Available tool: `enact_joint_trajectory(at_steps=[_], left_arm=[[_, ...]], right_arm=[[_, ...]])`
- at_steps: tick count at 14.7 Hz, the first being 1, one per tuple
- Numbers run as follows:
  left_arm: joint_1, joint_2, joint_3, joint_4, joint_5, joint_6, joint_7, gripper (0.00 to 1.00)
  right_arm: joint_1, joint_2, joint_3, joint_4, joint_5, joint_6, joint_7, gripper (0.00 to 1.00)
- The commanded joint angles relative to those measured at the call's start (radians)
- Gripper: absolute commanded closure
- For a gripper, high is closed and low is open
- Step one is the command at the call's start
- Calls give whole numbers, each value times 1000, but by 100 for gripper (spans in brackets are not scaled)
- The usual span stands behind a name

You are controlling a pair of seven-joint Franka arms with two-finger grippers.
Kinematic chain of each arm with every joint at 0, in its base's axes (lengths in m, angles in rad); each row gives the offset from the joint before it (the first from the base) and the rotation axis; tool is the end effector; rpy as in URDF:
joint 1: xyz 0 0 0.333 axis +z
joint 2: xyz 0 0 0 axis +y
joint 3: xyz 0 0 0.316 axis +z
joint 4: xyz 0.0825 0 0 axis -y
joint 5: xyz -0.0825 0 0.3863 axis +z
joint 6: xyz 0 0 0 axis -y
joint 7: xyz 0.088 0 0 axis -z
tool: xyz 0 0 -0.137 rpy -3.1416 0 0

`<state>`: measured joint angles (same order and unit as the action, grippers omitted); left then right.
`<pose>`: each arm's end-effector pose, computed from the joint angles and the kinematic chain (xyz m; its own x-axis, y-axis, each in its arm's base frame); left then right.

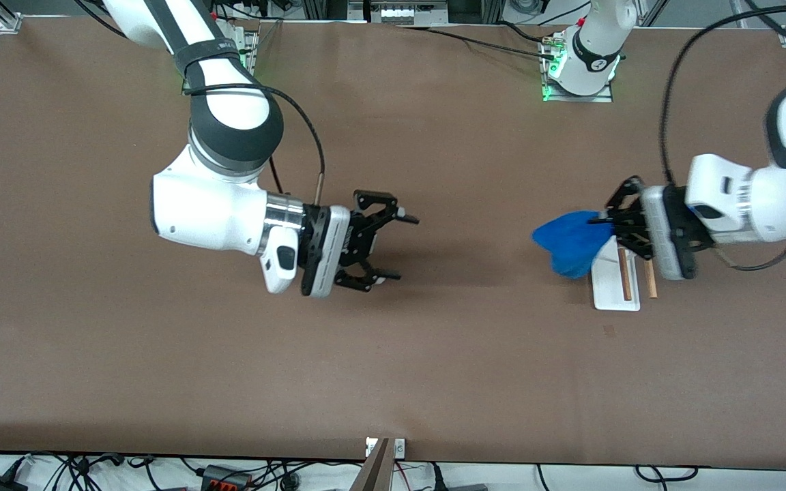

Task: Pass towel and hang on rack
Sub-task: 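Open the right gripper and carry the towel away with the left gripper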

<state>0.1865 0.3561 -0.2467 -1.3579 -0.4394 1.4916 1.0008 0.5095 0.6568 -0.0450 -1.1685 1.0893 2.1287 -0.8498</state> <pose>0.6348 -0.0760 0.4984 0.5408 -0.7817 0.3107 -0.8117 -0.3881 0.4365 0.6709 0.4169 0.4458 0.6417 0.3923 0.6590 0.7663 -0.3633 -0.5299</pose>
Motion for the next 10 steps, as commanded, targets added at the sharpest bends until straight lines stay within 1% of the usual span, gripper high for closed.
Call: enact_joint_trajectory(at_steps=[1,2,3,5,7,8,10], left_arm=[[71,-55,-5,-4,60,-91,2,99],[109,-63,-5,-4,68,-123,9,99],[140,-63,-6,-3,71,-145,13,99],[200,-68,-6,-4,71,-162,35,99],[226,-72,-6,-3,126,-160,39,99],[244,-71,-6,-3,148,-160,41,99],[286,-86,-6,-3,160,-186,42,99]], right_arm=[[-6,-39,-36,-62,-118,-51,150,0],[-6,-39,-55,-81,-188,-73,220,0],[-3,-43,-78,-101,-277,-107,297,0],[-9,-45,-122,-115,-412,-195,458,0],[-6,-46,-171,-111,-544,-266,637,0],[-12,-46,-180,-111,-587,-307,729,0],[-37,-45,-225,-112,-611,-395,843,0]])
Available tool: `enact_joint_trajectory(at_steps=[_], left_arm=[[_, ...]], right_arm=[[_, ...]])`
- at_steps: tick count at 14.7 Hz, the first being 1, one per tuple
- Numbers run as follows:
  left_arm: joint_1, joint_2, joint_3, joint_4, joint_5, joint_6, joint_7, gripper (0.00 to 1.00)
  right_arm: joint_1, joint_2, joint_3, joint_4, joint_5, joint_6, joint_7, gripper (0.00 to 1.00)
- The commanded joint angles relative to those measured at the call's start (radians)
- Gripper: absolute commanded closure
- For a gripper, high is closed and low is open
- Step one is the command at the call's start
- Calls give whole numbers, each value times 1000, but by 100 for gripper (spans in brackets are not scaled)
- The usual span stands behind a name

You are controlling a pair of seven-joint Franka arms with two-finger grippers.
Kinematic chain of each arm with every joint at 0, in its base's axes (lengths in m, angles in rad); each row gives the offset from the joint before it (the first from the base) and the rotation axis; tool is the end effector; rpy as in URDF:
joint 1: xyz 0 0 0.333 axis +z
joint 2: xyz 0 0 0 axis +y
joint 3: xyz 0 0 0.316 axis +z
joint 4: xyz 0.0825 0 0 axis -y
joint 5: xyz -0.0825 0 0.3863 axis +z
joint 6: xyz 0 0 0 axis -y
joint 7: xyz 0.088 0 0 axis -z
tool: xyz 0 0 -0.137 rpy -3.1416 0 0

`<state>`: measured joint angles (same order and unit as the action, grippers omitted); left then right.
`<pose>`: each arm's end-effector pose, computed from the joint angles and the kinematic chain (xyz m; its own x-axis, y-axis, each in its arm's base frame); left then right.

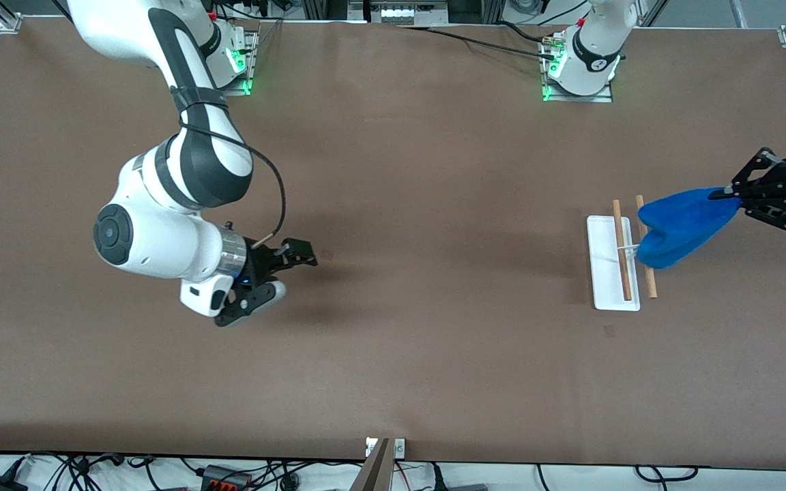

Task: Pass towel and hang on rack
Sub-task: 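Move the towel over the wooden dowels with the left gripper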

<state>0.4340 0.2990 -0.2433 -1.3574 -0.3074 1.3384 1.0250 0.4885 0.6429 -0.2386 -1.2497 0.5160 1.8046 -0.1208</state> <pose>0.5983 0.0878 0.5172 0.6725 -0.7214 0.1653 -0.7055 -0.5573 0.4377 0.6784 0.2705 0.3640 0.9598 0.2772 -0.0438 0.2452 -0.9041 -0.3500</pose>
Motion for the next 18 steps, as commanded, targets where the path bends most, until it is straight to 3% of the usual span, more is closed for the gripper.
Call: enact_joint_trajectory(at_steps=[1,4,7,9,13,18], left_arm=[[61,-46,-8,-3,28,-53,29,99],[109,-57,-8,-5,66,-57,118,99],[127,-54,-8,-20,74,-51,98,100],[118,-64,-33,-48,135,-54,-81,100],[107,-121,-161,-163,200,-48,-385,99],[111,-184,-189,-320,199,68,-428,99]], right_arm=[[-21,-31,-60,-30,-53,-105,136,0],[-1,-34,-161,-24,-172,-181,176,0],[-1,-46,-189,-24,-189,-209,333,0],[4,-49,-186,-22,-250,-209,352,0],[5,-100,-179,-24,-445,-195,360,0],[-7,-117,-186,-37,-468,-209,362,0]])
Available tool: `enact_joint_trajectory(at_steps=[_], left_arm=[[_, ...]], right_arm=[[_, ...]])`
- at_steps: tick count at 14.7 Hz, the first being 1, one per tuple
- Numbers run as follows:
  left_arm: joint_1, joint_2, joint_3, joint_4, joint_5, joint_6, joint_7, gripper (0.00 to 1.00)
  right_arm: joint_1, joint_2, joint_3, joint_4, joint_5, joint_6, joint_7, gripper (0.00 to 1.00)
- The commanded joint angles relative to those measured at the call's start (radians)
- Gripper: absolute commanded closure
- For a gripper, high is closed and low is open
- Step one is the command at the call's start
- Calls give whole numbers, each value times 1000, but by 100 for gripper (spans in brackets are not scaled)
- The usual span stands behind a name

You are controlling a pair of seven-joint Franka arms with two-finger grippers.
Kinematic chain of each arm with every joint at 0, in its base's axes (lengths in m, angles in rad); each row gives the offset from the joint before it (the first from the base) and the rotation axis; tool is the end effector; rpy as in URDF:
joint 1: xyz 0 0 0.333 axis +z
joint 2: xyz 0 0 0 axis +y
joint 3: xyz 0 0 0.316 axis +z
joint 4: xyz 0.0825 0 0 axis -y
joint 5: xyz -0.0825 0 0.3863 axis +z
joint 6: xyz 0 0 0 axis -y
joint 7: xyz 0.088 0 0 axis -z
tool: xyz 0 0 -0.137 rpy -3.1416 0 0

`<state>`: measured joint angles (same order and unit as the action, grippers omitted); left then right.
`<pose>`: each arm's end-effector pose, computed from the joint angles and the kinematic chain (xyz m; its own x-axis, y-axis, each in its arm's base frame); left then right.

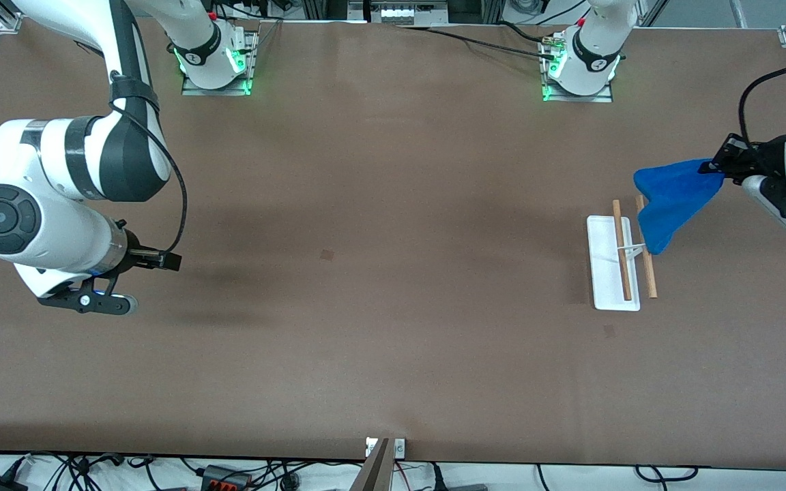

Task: Pass towel and hang on rack
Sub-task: 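Move the towel over the wooden dowels with the left gripper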

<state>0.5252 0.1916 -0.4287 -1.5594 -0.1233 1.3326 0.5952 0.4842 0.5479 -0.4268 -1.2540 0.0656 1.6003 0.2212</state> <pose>0.5561 0.0512 0.4902 0.8313 -0.5156 -0.2073 -0.4167 -0.8252 0.3813 0.6777 0.1068 0.4240 0.9828 -0.1416 -0.1187 -0.1185 -0.9760 0.1828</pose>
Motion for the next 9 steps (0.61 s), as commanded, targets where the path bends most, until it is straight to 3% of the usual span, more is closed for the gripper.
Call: enact_joint_trajectory(at_steps=[1,5,8,9], left_arm=[[18,-104,-4,-167,13,111,2,99],[25,-124,-5,-240,11,155,8,98],[24,-201,-7,-397,-1,301,8,98],[21,-198,-7,-412,-1,331,2,98]], right_arm=[[-3,-26,3,-38,-15,-3,21,0],[5,-37,6,-38,-13,4,21,0],[8,-37,8,-38,-16,29,20,0],[8,-40,8,-38,-15,38,21,0]])
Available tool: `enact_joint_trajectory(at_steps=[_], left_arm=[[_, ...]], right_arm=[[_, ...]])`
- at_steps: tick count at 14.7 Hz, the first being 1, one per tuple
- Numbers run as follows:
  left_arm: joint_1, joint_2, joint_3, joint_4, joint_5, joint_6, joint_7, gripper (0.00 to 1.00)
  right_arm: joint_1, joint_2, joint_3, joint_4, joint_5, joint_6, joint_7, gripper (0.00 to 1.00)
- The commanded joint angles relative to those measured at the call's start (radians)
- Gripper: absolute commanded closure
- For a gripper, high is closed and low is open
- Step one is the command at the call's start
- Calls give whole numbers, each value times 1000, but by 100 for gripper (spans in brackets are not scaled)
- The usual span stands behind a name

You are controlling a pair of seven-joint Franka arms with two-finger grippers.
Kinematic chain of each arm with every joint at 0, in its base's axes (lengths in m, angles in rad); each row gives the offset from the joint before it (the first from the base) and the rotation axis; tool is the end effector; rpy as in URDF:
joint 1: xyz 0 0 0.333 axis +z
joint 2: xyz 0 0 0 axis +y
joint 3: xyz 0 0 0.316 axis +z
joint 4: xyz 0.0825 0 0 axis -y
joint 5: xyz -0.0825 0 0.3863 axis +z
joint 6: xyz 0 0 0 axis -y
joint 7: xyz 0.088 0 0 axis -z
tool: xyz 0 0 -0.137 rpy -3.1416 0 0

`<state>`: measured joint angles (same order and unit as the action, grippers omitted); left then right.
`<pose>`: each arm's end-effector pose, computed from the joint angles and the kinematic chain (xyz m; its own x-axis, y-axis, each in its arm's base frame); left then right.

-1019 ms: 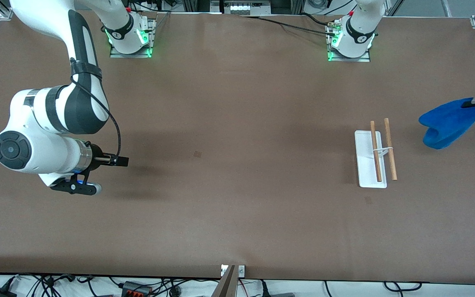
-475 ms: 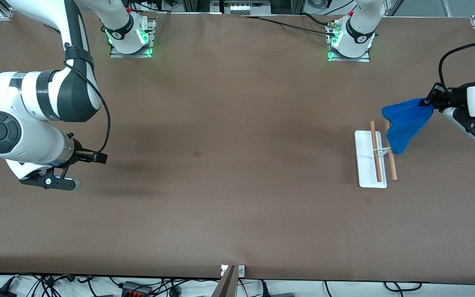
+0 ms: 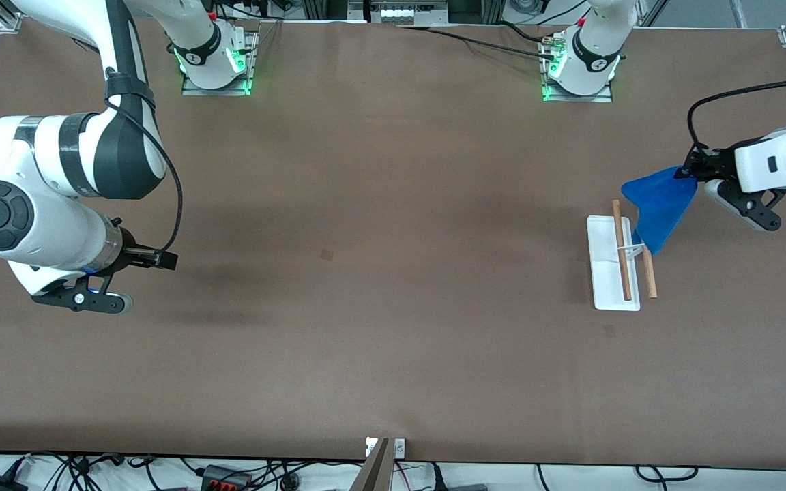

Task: Pass towel and hang on rack
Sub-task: 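Move the towel over the wooden dowels with the left gripper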

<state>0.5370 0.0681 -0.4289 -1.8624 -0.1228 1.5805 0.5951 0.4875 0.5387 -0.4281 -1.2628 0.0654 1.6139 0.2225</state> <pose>0.5283 0.0438 0.4297 0.8596 -0.4705 -0.1990 -0.4012 -0.8629 0.3074 0.6776 0.1073 0.4270 0.9845 -0.1400 -0.1059 -0.1198 -0.9768 0.1776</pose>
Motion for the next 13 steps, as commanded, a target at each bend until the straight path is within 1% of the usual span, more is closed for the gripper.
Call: enact_joint_trajectory(at_steps=[1,3,4,6,9,10,13], left_arm=[[8,-70,-7,-115,-1,108,-3,98],[8,-79,-26,-187,-1,186,-33,98],[8,-82,-39,-210,-1,217,-55,98],[6,-68,-69,-213,-1,239,-165,98],[6,-27,-116,-210,-1,292,-247,98],[4,-7,-117,-209,-1,311,-262,98],[4,35,-151,-209,-1,369,-304,98]], right_arm=[[0,-42,9,-29,-16,35,18,0],[-13,-65,11,-29,-13,43,15,0],[-41,-78,11,-27,-7,43,5,0],[-90,-100,25,-27,-4,44,0,0],[-177,-126,97,-26,-10,44,-23,0],[-181,-129,97,-26,-10,46,-23,0],[-178,-129,97,-30,-13,75,-19,0]])
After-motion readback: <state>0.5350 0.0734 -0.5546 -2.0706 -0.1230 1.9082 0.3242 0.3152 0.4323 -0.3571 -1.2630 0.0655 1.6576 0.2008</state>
